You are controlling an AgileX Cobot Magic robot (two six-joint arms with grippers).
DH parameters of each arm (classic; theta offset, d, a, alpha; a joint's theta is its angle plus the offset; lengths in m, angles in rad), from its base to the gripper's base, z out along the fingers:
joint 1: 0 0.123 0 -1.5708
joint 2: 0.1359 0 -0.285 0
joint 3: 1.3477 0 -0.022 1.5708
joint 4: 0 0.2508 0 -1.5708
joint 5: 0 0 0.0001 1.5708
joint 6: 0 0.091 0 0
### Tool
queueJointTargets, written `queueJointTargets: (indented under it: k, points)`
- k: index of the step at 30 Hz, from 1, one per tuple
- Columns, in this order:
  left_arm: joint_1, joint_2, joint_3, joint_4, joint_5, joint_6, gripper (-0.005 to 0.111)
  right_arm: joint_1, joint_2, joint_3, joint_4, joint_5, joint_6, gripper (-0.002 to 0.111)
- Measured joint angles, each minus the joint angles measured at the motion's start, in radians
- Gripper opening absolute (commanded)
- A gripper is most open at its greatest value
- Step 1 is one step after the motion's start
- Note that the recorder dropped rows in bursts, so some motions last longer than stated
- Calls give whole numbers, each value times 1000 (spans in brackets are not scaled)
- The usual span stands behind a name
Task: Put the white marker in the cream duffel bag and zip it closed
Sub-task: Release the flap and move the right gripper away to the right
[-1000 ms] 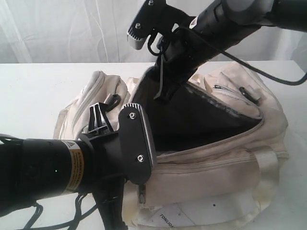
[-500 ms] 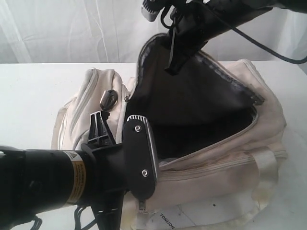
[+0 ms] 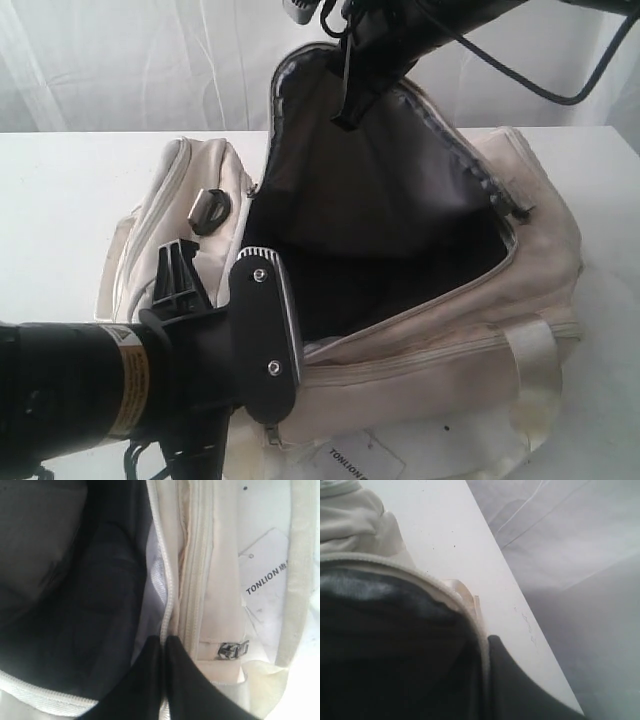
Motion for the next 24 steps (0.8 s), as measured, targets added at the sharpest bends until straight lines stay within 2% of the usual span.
queueJointTargets:
  k: [10,17,24]
  points:
    - [0,-19,37,-2,2,0,0,0,12,-4,19,39,14,2]
    - [0,-19,37,-6,2,2,0,0,-7,-4,27,72,22,27]
    - [0,-19,37,-9,2,2,0,-4,-28,-4,27,74,26,33]
